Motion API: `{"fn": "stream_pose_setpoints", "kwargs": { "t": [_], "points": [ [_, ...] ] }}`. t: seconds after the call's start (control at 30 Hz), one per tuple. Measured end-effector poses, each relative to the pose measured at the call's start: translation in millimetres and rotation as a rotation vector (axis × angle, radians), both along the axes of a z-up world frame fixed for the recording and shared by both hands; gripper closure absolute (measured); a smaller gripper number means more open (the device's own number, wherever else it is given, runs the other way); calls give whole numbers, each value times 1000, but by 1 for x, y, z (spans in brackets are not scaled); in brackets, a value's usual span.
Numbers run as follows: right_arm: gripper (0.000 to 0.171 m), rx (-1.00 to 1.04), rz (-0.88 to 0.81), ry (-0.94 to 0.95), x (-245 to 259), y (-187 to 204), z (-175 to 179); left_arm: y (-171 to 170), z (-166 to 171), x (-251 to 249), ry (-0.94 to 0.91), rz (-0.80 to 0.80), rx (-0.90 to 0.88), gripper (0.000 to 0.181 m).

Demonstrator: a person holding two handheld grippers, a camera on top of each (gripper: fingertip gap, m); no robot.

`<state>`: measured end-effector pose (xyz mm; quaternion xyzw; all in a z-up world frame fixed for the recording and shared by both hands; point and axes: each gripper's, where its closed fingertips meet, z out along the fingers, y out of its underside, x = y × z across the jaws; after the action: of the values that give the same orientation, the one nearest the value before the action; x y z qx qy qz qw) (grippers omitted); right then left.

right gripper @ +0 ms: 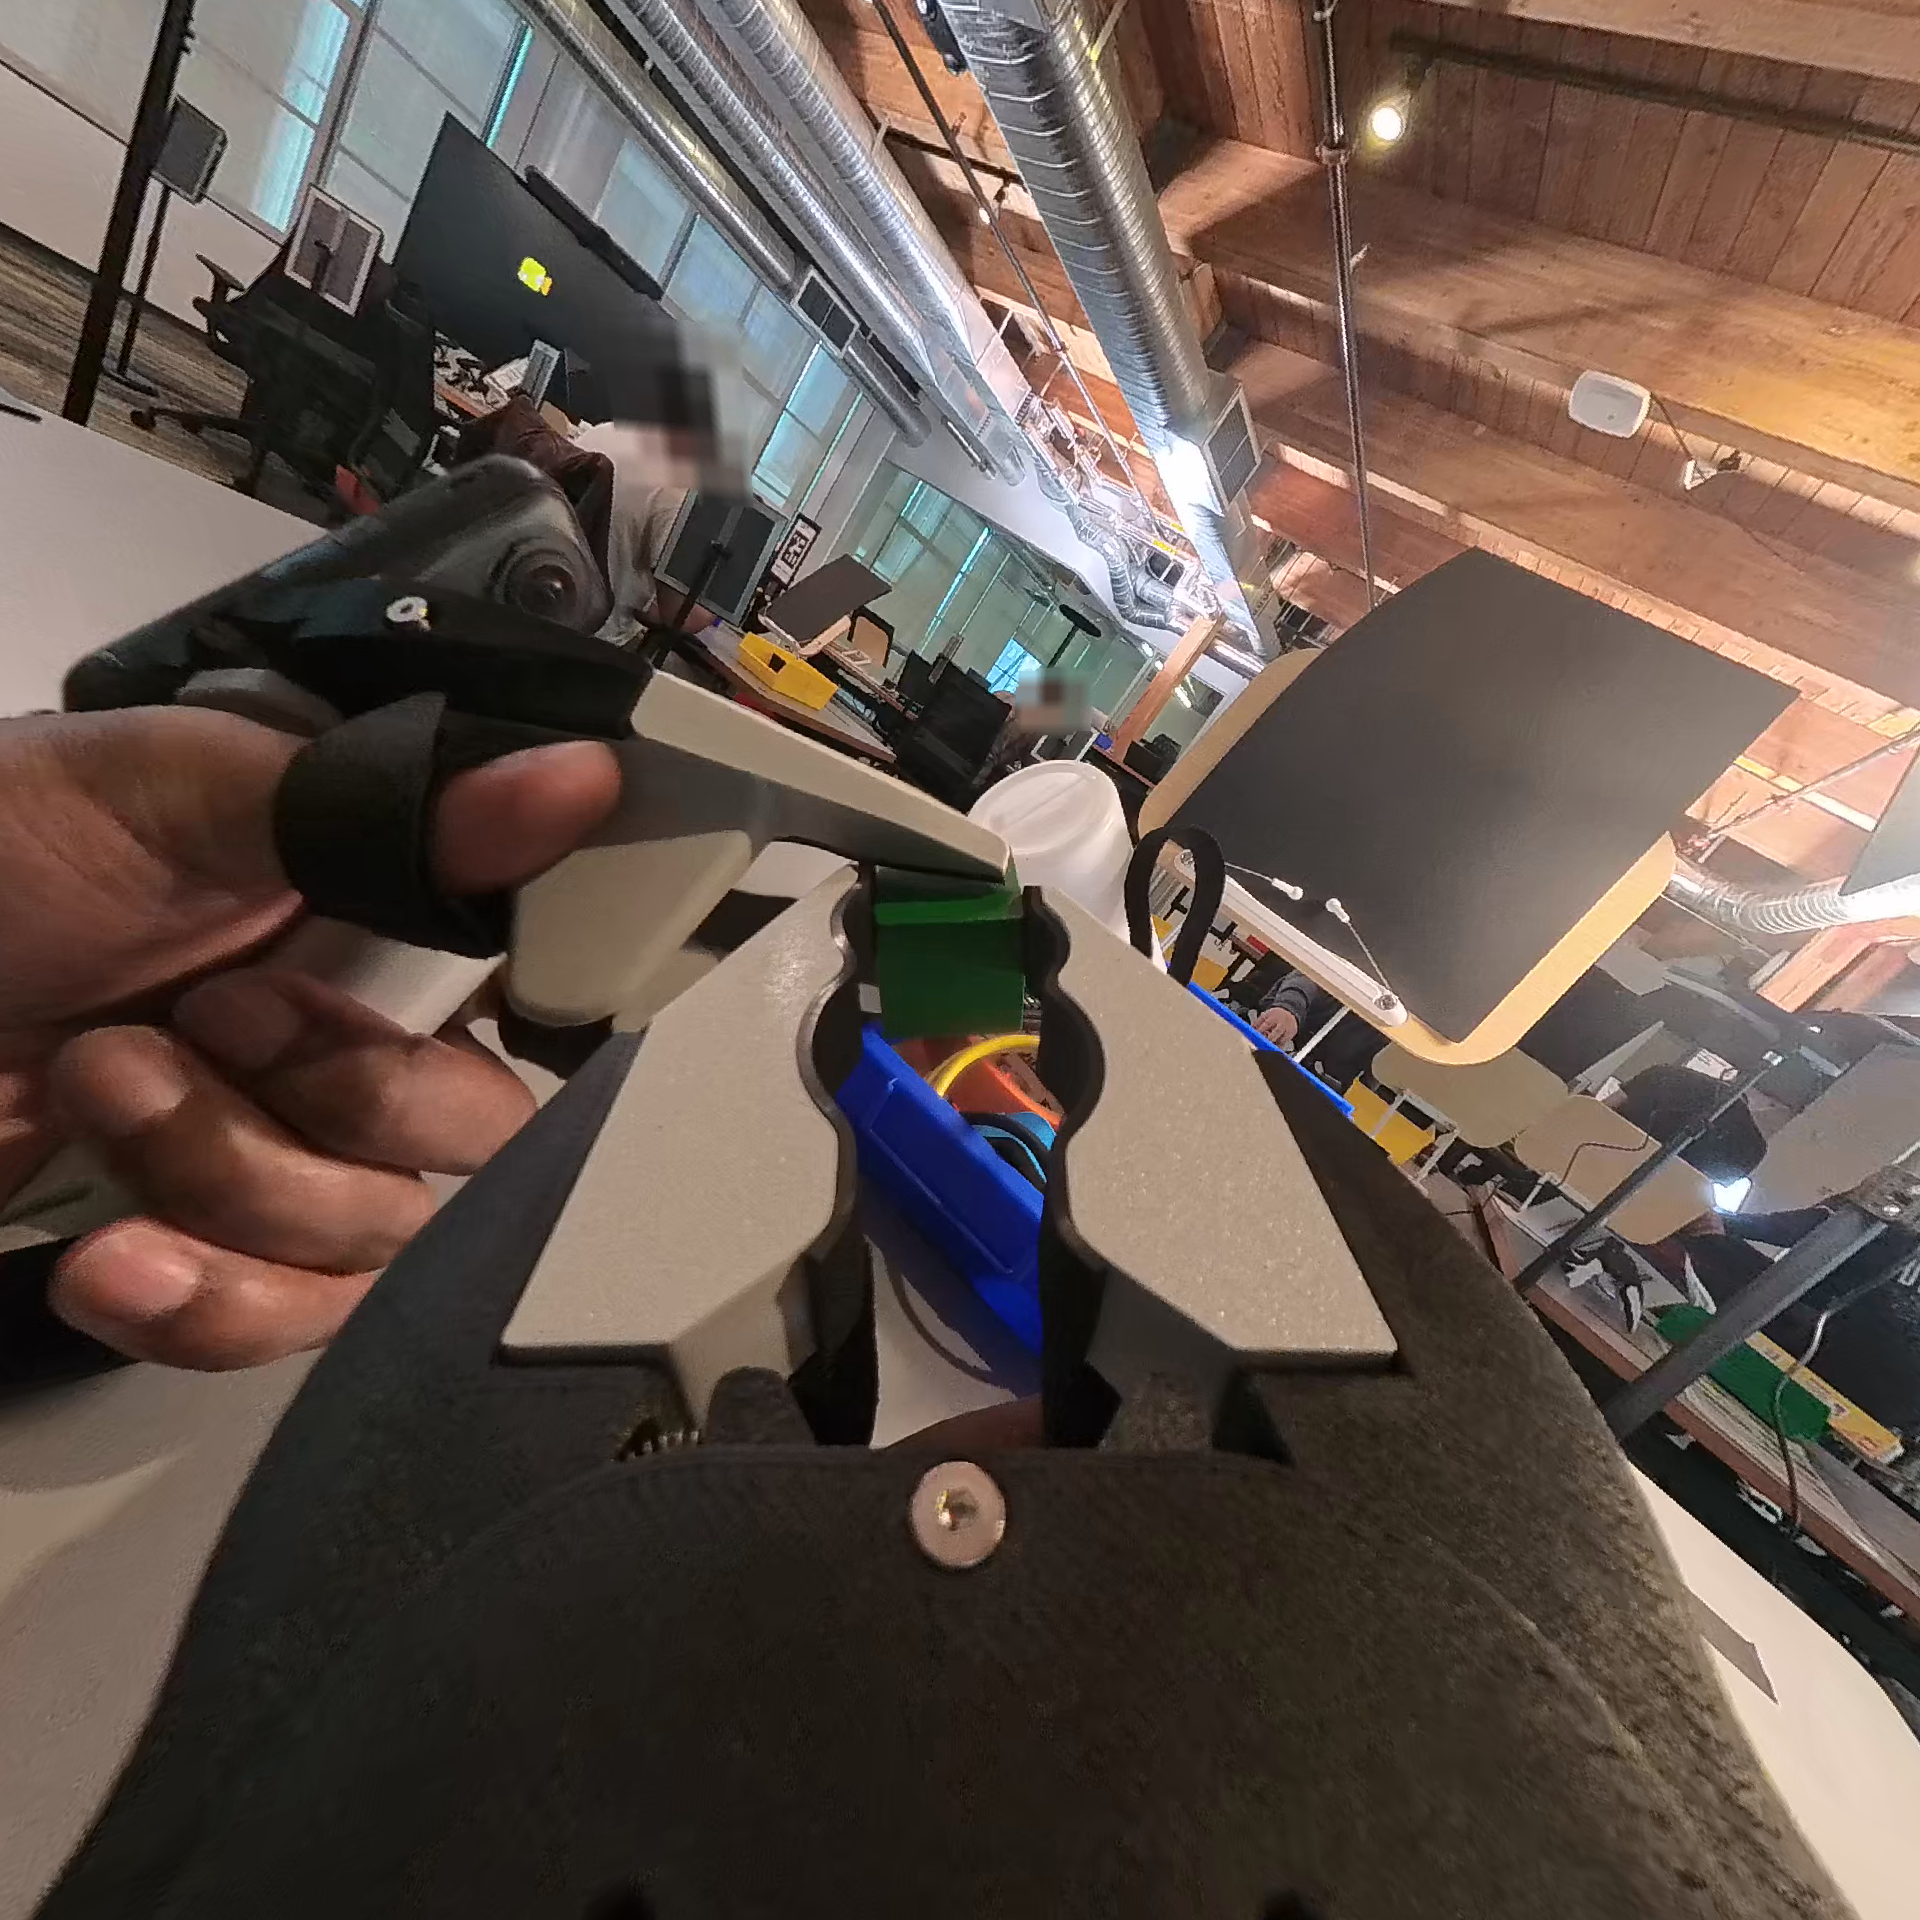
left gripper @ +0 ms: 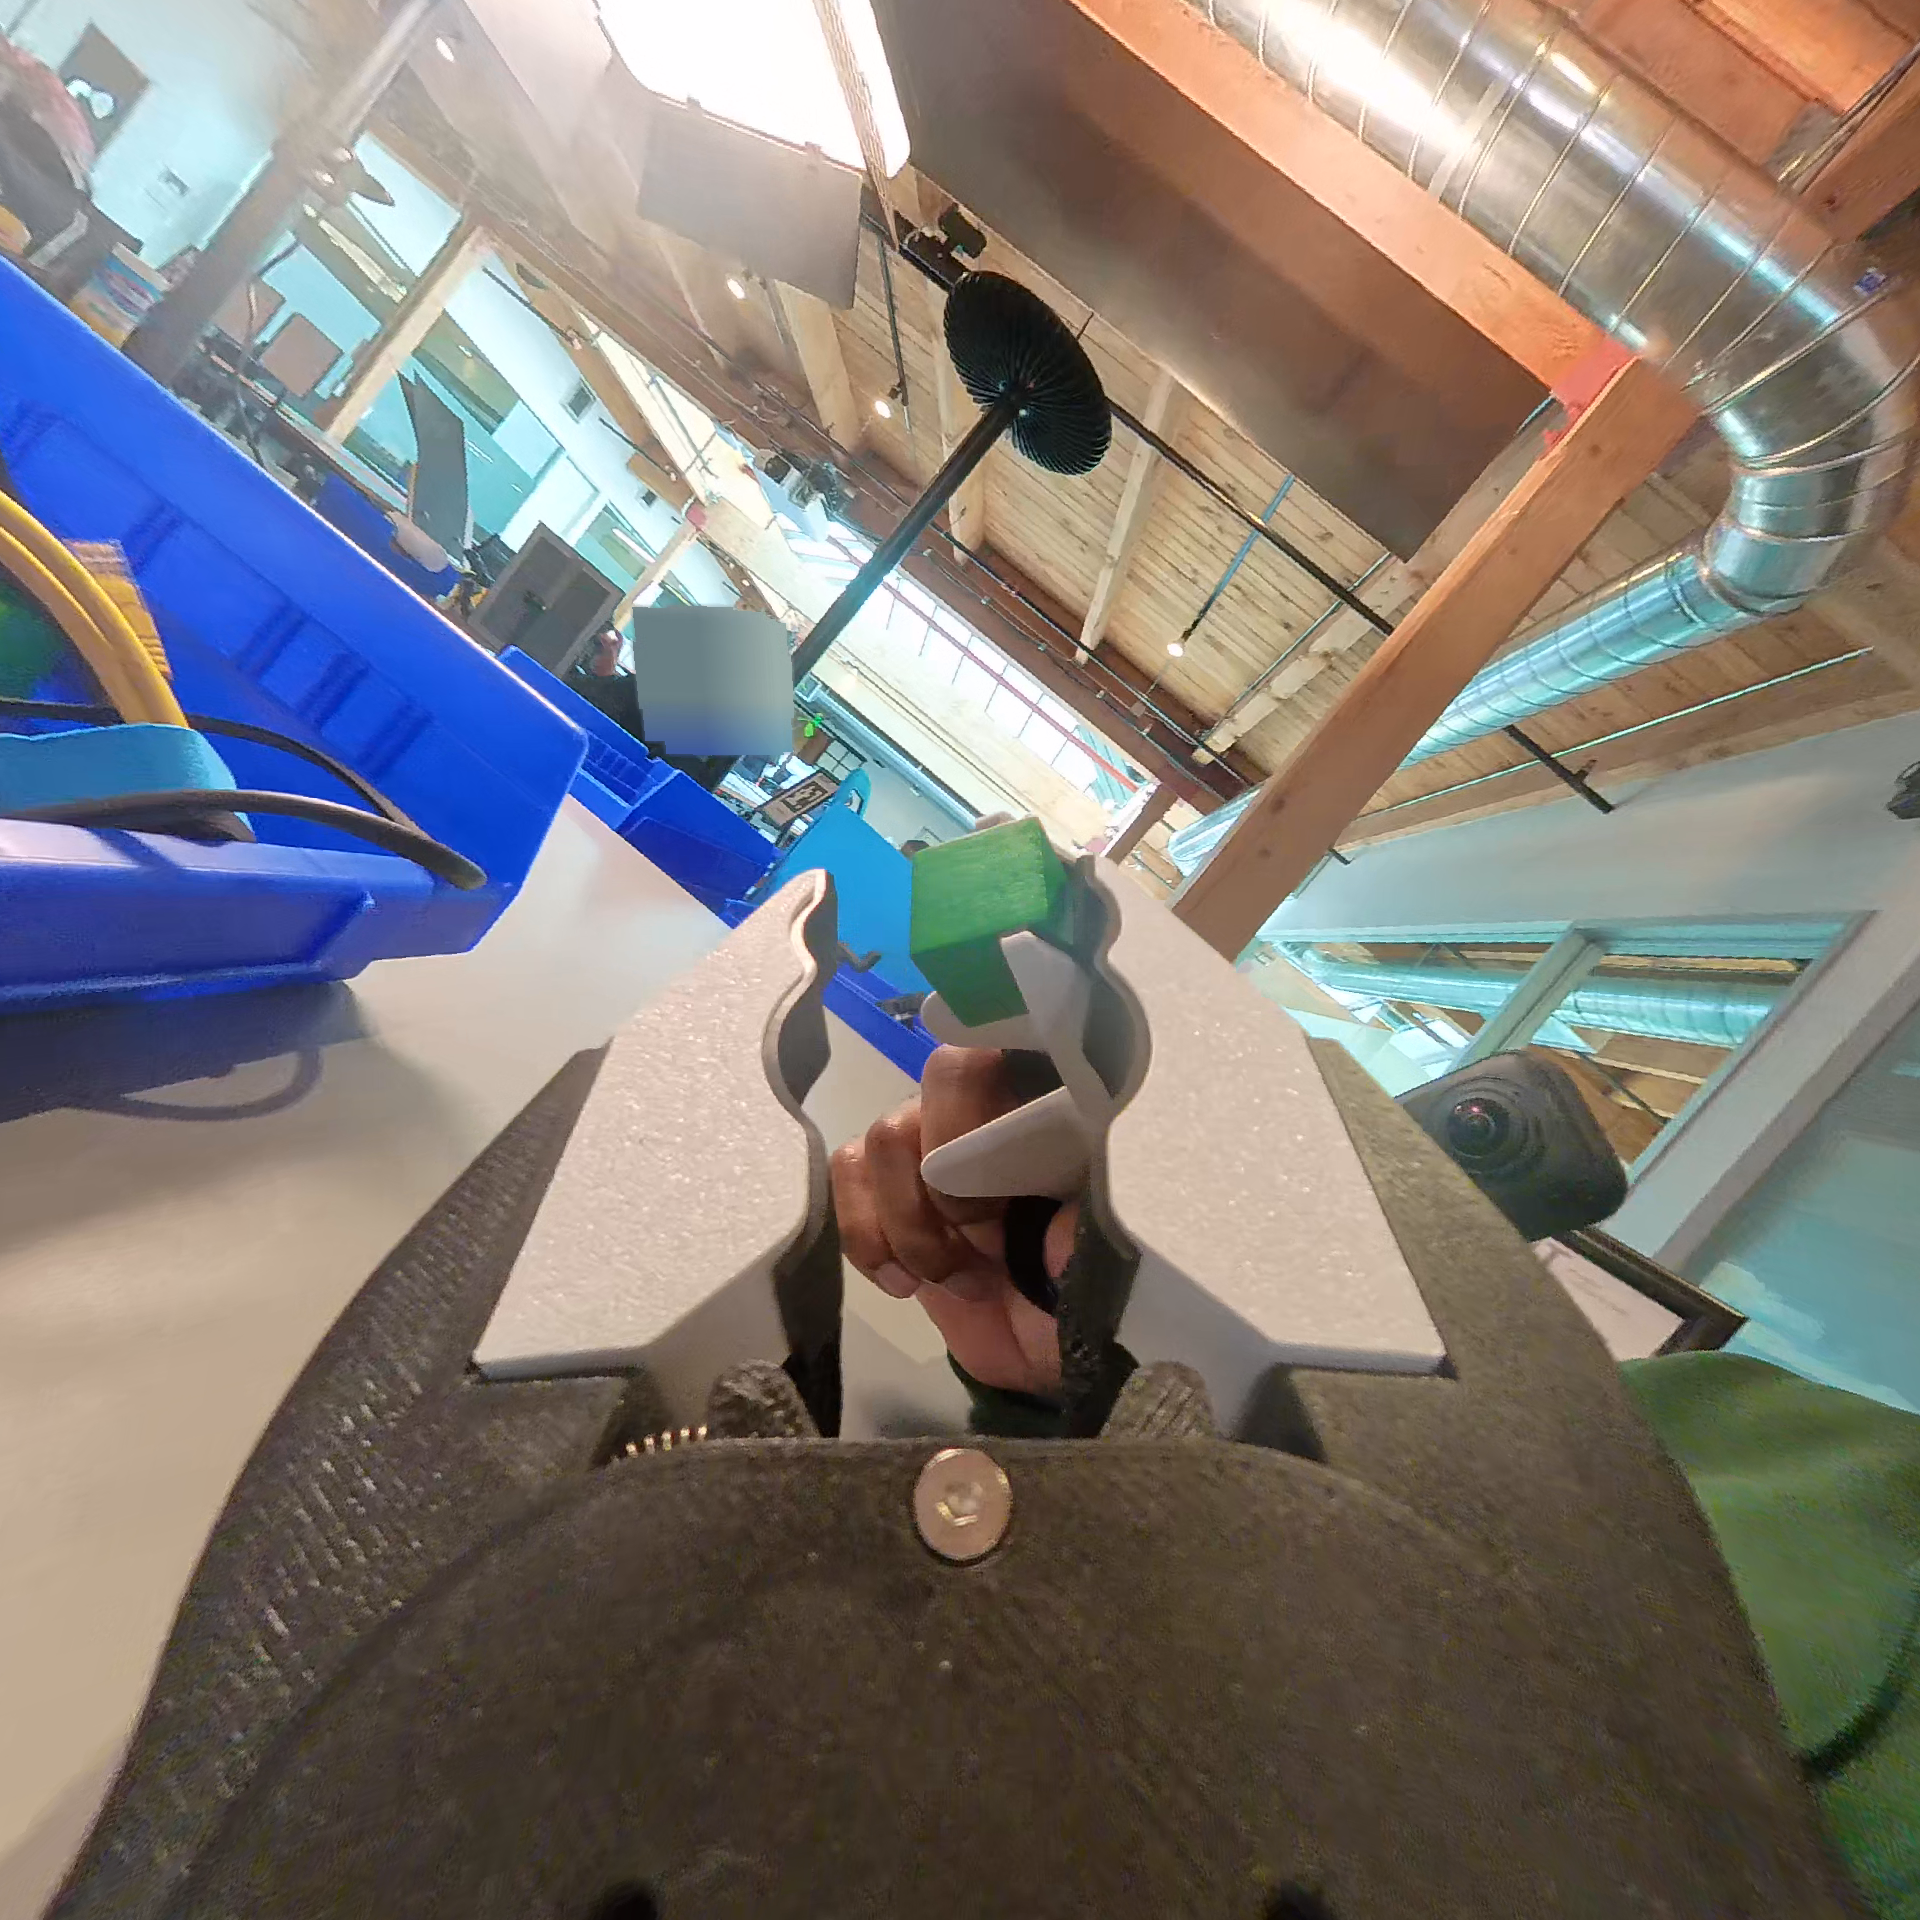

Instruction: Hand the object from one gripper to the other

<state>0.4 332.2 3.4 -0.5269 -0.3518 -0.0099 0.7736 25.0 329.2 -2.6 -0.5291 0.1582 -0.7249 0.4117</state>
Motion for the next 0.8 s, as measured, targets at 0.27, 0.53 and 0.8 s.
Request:
{"fn": "stream_pose_setpoints", "kwargs": {
  "t": [0.27,0.53,0.8],
  "points": [
    [142,13,-4,-2,0,-1,1,-4,1,1,-27,-53,-26,135],
    [142,11,-14,-12,0,1,-1,-18,1,9,4,-113,22,135],
    [142,6,-18,-26,-2,2,-4,-19,4,4,12,-72,99,153]
  ]
}}
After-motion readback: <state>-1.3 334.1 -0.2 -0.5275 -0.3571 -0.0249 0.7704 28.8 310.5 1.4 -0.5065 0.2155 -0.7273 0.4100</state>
